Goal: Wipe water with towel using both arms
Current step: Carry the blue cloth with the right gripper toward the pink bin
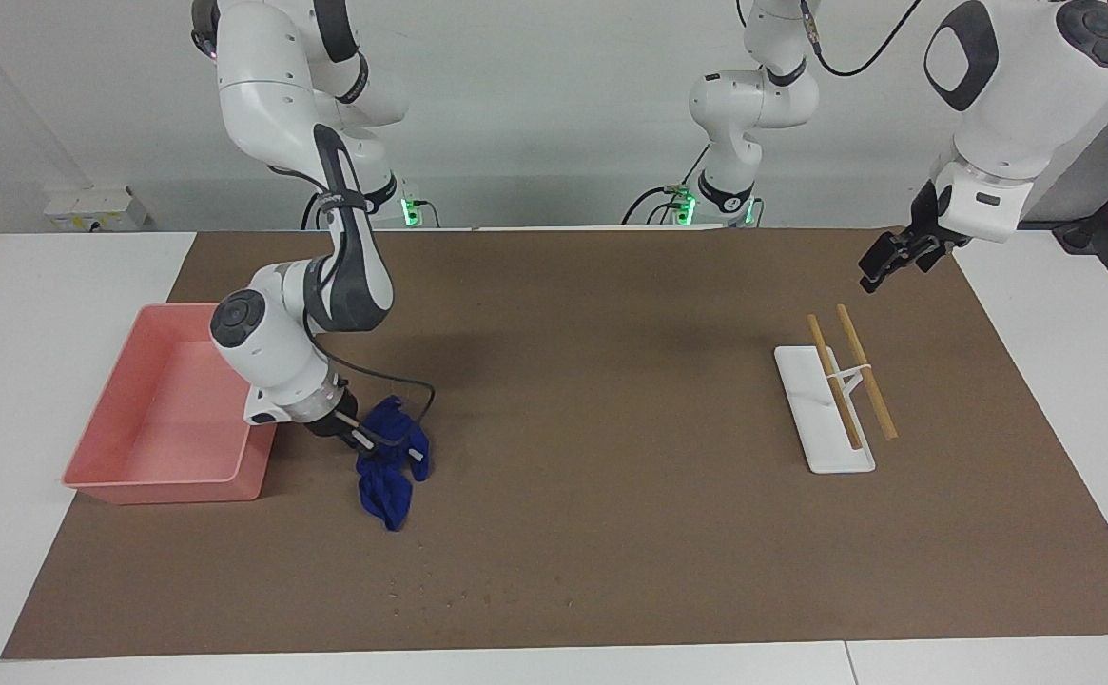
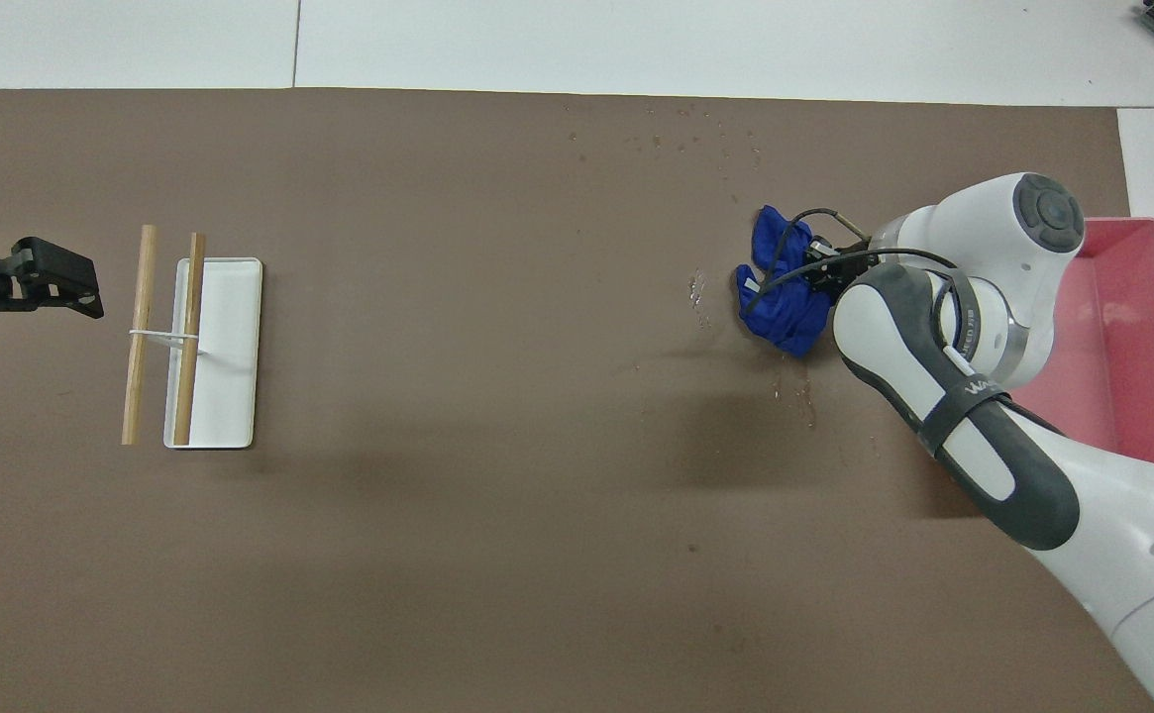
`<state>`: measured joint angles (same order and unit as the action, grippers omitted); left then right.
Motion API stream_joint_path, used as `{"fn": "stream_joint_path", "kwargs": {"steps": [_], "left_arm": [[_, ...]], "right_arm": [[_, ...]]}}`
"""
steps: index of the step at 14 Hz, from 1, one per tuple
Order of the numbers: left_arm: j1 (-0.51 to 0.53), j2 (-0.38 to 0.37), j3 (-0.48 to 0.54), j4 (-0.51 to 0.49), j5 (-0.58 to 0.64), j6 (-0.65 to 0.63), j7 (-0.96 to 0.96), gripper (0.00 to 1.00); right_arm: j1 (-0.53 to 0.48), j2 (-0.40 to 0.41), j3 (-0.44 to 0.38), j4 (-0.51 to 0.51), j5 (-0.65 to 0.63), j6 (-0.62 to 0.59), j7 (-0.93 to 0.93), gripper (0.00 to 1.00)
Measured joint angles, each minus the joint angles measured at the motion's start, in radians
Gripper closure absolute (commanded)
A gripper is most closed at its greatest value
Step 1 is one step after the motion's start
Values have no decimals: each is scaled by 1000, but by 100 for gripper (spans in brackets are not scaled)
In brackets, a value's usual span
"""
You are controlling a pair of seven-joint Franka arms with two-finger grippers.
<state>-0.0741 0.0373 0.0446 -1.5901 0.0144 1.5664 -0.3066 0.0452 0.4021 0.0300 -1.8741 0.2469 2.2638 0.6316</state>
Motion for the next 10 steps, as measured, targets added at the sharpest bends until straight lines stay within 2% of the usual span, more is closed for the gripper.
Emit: {"fn": "stream_joint_path", "kwargs": {"steps": [4, 6, 10], "left_arm": [[-2, -5, -4, 0, 0, -45, 2, 0], [-2, -10, -1, 0, 0, -51, 25, 0], [-2, -13, 11, 2, 0, -50, 223, 0]], "right_arm": [[-17, -106, -2, -143, -11, -52, 0, 100], [-20, -148, -3, -179, -25, -117, 0, 100], [-22, -255, -3, -224, -70, -268, 0, 100]]}}
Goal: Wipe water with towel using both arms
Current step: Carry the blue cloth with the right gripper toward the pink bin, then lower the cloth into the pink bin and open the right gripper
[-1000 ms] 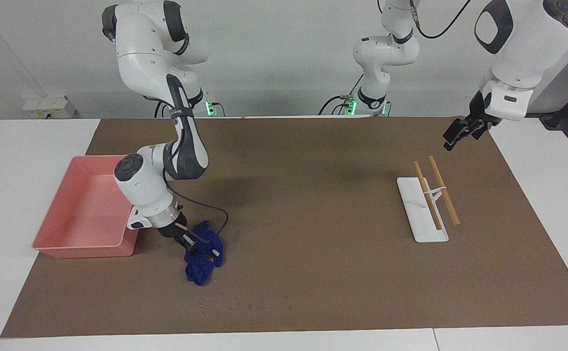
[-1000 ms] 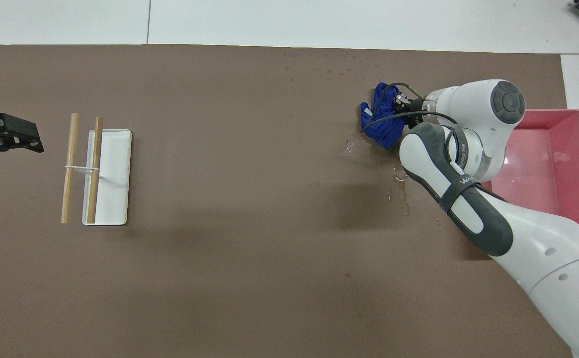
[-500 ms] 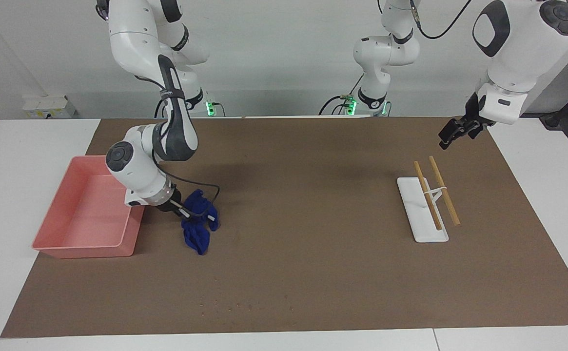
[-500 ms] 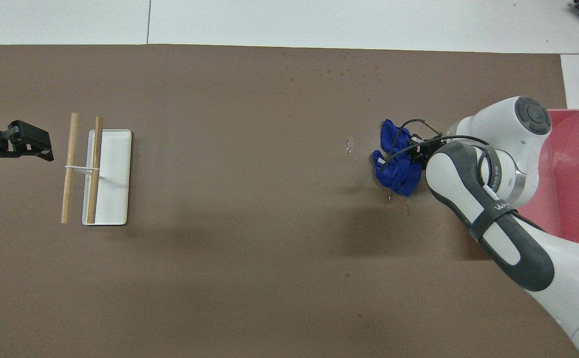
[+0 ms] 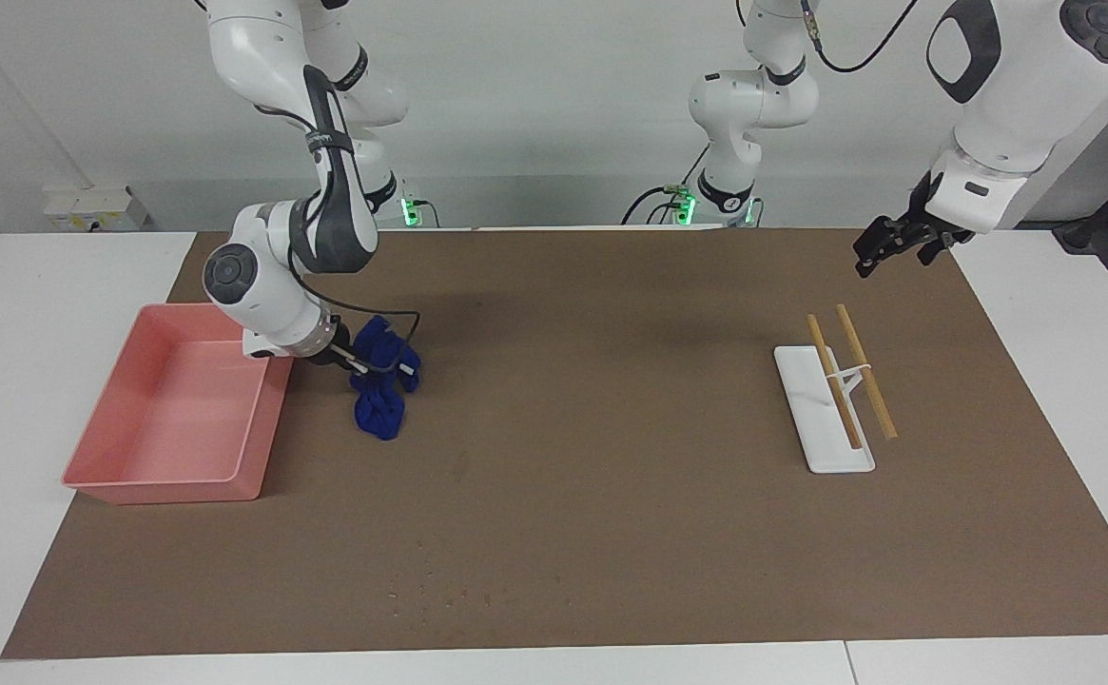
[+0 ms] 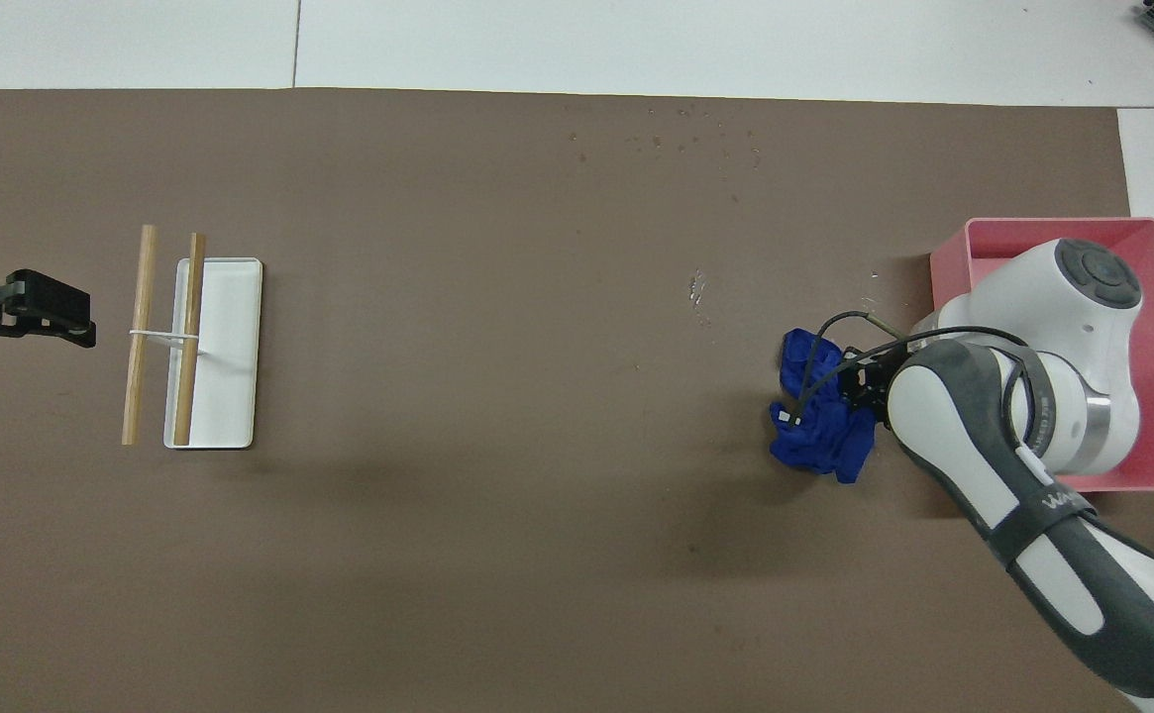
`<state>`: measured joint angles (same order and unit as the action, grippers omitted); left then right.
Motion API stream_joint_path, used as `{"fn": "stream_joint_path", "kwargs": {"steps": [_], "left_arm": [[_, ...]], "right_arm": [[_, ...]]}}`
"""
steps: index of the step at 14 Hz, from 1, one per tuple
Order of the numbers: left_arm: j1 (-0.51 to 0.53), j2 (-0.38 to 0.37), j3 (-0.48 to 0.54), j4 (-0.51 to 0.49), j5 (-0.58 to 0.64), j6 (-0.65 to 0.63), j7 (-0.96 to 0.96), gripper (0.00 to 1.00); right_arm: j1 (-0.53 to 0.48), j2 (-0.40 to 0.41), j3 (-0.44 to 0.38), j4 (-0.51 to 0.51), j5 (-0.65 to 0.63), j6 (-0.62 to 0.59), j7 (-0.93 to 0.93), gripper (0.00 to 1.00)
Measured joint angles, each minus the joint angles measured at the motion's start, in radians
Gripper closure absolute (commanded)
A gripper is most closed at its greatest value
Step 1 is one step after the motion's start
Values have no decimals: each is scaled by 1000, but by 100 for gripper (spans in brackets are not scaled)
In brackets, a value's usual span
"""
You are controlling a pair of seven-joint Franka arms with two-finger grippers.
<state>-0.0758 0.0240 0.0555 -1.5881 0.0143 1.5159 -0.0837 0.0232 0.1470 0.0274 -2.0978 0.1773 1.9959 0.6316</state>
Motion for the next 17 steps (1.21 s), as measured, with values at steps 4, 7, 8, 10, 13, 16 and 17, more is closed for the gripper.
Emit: {"fn": "stream_joint_path", "kwargs": {"steps": [4, 7, 8, 10, 13, 16, 17], "left_arm": [[0, 0, 0, 0, 0, 2, 24, 0], [0, 0, 0, 0, 0, 6, 34, 0], [0, 0, 0, 1, 0, 8, 37, 0], [0, 0, -1, 2, 0, 10, 42, 0], [-2, -1, -8, 23, -8, 10, 45, 0], [-10, -1, -8, 36, -10, 10, 45, 0], [-12, -1, -7, 36, -10, 10, 45, 0]], "right_arm": [[-3, -139, 0, 6, -37, -79, 0, 100], [-52, -216, 0, 69, -50, -138, -29, 100], [-77, -224, -1, 99, -50, -155, -57, 100], [-127, -226, -2, 148, -51, -187, -134, 100], [-165, -226, -2, 161, -51, -216, -210, 100], [-176, -225, 2, 160, -95, -214, -236, 100], [-201, -225, 1, 159, -113, -206, -284, 100]]}}
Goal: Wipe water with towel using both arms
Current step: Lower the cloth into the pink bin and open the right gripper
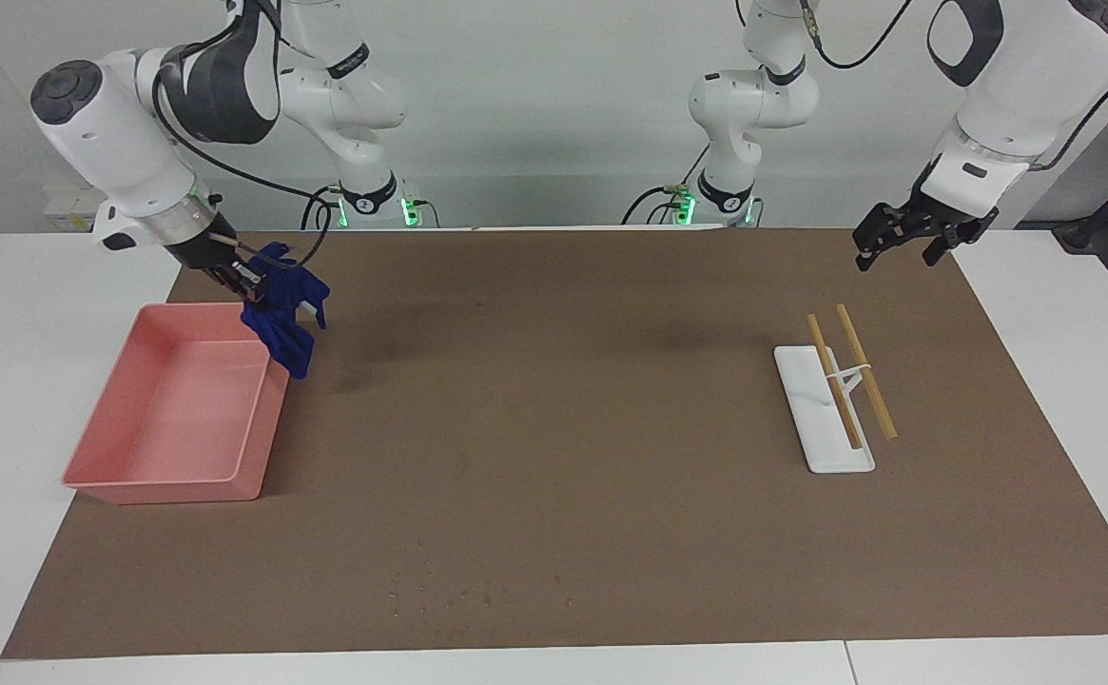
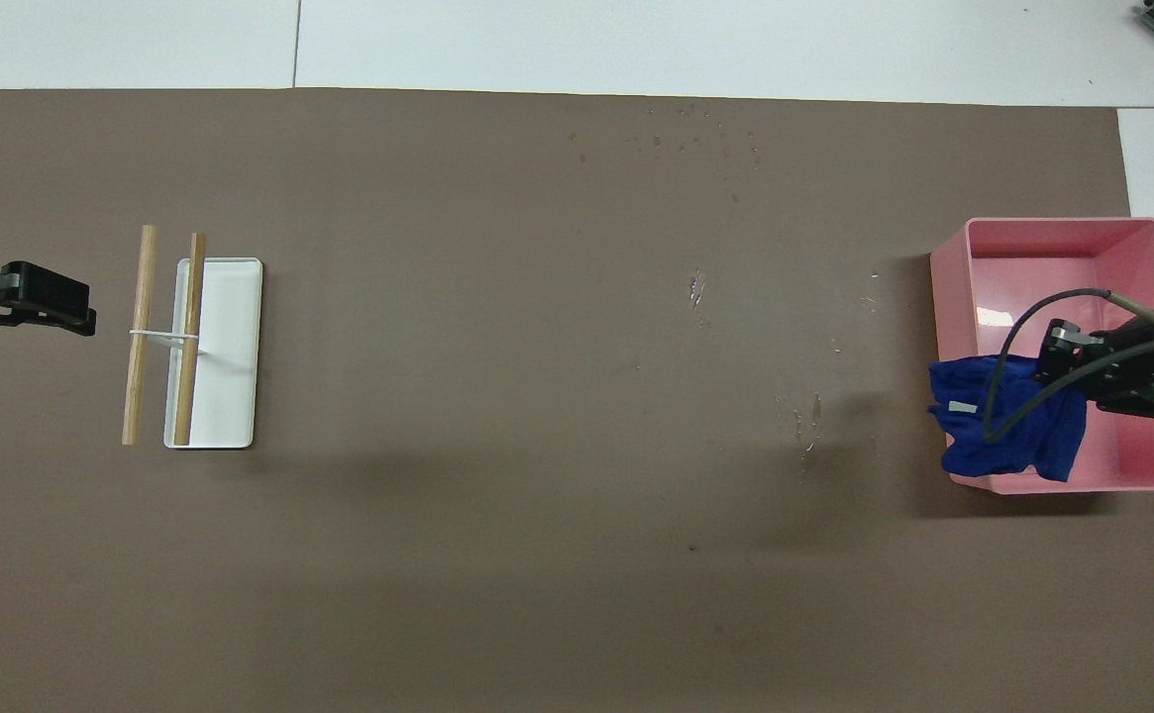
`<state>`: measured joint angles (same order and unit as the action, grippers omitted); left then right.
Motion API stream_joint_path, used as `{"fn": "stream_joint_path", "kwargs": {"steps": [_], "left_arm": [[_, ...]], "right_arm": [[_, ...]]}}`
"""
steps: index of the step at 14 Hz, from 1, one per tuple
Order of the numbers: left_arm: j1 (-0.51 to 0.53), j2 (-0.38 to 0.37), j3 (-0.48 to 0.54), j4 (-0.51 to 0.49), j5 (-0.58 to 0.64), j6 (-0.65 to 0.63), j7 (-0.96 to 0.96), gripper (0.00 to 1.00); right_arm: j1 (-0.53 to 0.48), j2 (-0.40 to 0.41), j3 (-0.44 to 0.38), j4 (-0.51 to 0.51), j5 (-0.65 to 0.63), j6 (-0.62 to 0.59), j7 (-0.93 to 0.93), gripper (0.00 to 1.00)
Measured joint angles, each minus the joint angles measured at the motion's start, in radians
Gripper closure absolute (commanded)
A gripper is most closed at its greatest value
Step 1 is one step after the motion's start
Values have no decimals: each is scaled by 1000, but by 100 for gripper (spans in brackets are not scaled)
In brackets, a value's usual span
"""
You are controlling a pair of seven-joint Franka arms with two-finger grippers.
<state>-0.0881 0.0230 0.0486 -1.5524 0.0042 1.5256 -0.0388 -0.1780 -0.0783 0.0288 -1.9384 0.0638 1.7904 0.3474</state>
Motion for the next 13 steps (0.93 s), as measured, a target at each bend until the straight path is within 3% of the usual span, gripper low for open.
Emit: {"fn": "stream_joint_path", "kwargs": {"steps": [6, 11, 12, 13], "left_arm": [[-14, 0, 3, 0, 0, 0, 0, 0], [-15, 0, 6, 0, 0, 0, 0, 0], [-15, 0, 6, 0, 0, 0, 0, 0], [-15, 0, 6, 0, 0, 0, 0, 0]], "right_arm": [[-206, 21, -7, -68, -26, 133, -352, 100], [-227, 121, -4, -112, -152, 218, -401, 98], [-226, 136, -2, -115, -169, 234, -401, 73], [-225, 147, -2, -116, -176, 242, -401, 53]]}}
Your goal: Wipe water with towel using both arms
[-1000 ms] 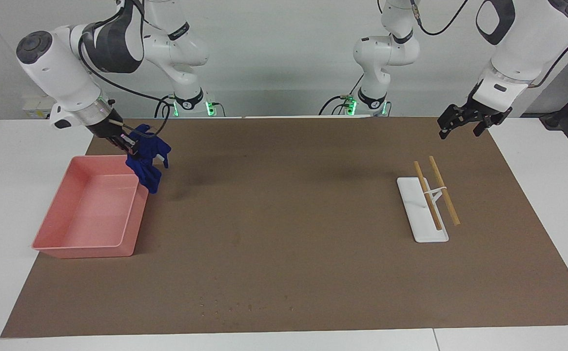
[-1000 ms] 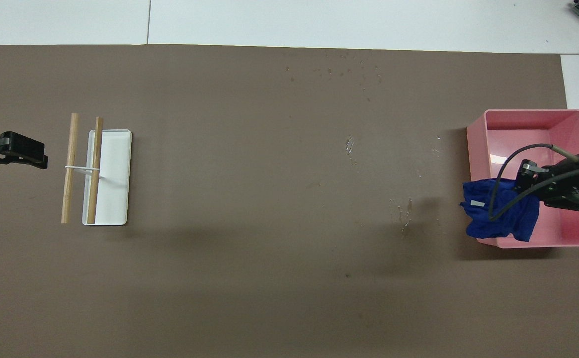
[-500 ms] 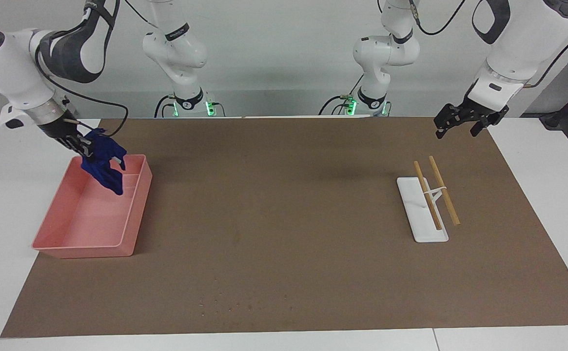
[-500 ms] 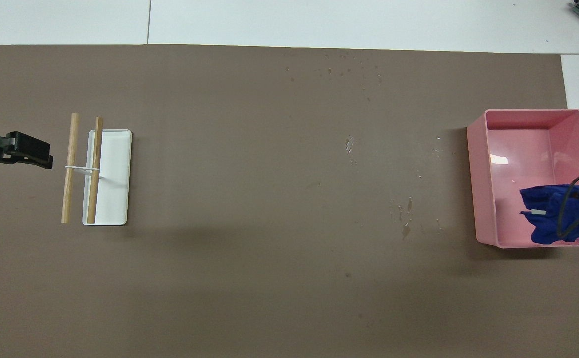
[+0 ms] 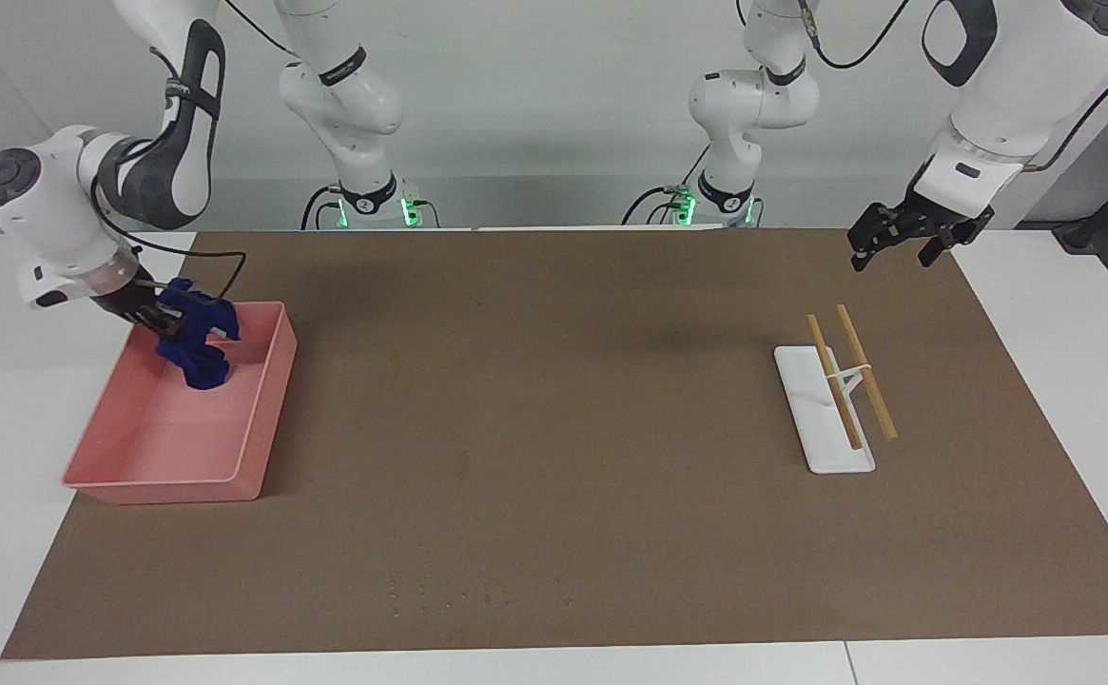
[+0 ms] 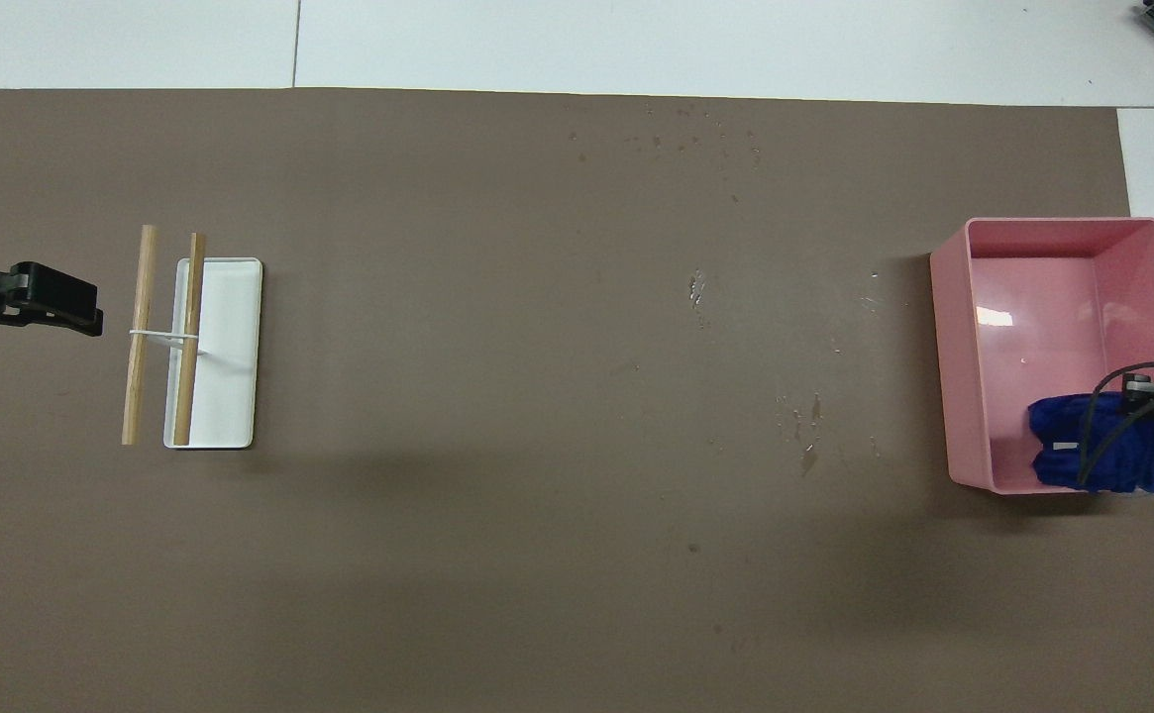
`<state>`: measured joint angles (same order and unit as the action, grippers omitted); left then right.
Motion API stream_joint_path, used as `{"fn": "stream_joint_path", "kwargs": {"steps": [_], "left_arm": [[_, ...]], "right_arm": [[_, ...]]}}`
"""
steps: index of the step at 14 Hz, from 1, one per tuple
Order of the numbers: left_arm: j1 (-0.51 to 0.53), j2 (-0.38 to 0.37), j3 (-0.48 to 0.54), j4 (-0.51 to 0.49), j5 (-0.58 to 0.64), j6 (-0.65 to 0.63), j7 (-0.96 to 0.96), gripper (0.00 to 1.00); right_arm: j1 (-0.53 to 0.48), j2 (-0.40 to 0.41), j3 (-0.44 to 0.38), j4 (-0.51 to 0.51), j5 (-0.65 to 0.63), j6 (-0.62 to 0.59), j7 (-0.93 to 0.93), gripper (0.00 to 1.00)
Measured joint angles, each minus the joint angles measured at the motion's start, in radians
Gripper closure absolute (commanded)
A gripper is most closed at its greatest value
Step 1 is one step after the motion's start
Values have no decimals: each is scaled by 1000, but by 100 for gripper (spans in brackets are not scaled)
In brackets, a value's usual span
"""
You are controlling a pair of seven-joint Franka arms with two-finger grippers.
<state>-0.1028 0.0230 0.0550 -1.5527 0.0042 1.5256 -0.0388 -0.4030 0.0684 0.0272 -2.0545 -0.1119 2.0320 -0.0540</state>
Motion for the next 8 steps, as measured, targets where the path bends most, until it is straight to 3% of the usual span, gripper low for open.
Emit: {"fn": "stream_joint_path", "kwargs": {"steps": [1, 2, 8], "left_arm": [[0, 0, 0, 0, 0, 0, 0, 0], [0, 0, 1, -1, 0, 0, 0, 0], [0, 0, 1, -1, 0, 0, 0, 0]], "right_arm": [[0, 4, 1, 0, -2, 2, 0, 24], [1, 3, 1, 3, -3, 2, 0, 4], [5, -58, 50, 100, -3, -101, 0, 2]]}}
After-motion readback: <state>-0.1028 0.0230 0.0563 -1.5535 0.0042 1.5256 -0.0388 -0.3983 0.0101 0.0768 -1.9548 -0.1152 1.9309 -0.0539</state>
